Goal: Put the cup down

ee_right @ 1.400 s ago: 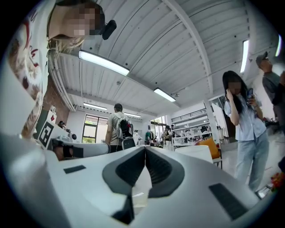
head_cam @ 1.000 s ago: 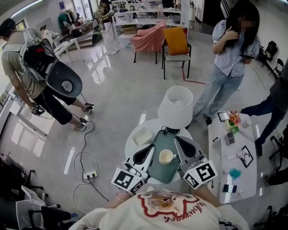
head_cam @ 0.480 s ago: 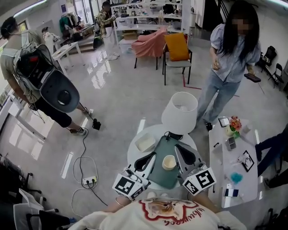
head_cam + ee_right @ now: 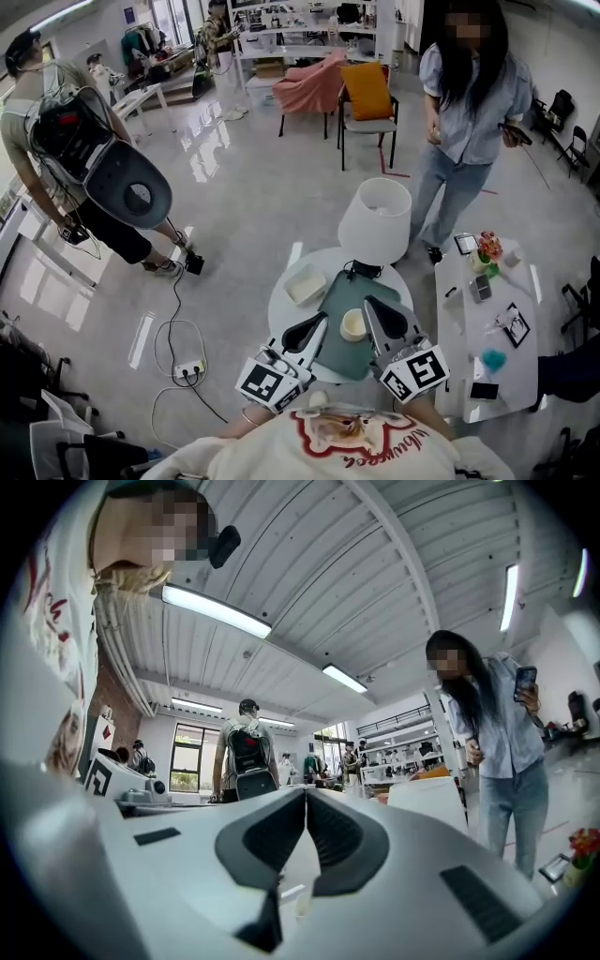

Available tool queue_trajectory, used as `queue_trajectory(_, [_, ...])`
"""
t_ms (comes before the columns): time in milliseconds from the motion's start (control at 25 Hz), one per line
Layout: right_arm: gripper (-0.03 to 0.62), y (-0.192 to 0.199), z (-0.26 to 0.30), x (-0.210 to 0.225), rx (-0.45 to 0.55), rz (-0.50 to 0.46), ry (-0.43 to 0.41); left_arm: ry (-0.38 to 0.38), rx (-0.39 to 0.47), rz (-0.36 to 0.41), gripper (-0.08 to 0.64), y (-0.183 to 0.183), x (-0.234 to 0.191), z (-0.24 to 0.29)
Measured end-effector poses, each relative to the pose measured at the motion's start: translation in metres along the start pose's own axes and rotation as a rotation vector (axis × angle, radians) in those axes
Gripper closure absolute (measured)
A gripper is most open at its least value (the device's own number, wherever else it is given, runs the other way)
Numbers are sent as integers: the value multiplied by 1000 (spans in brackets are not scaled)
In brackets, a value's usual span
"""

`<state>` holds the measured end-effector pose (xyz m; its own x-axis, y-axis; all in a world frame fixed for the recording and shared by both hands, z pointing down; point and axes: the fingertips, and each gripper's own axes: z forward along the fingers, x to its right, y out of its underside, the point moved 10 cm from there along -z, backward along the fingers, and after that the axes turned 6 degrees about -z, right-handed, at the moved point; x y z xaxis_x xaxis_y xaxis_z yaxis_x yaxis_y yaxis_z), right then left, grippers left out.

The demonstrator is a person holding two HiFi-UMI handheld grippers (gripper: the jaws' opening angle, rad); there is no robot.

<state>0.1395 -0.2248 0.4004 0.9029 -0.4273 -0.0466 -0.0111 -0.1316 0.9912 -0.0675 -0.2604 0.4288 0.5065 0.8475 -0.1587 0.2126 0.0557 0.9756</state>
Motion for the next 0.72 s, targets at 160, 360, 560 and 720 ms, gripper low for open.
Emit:
queue_trajectory(160, [561, -10, -17, -8, 20, -14, -6, 1, 12, 13, 543, -6, 18, -7])
queue_trajectory(360, [561, -18, -58, -23, 14, -24, -7, 3, 20, 19, 543, -5, 58, -23])
queue_trajectory(560, [561, -24, -111, -31, 7, -35, 4, 0, 31, 18, 543, 1, 105, -37])
queue_trajectory(720, [561, -29, -153, -46, 3, -34, 2, -13, 33, 11, 543, 8, 144, -57])
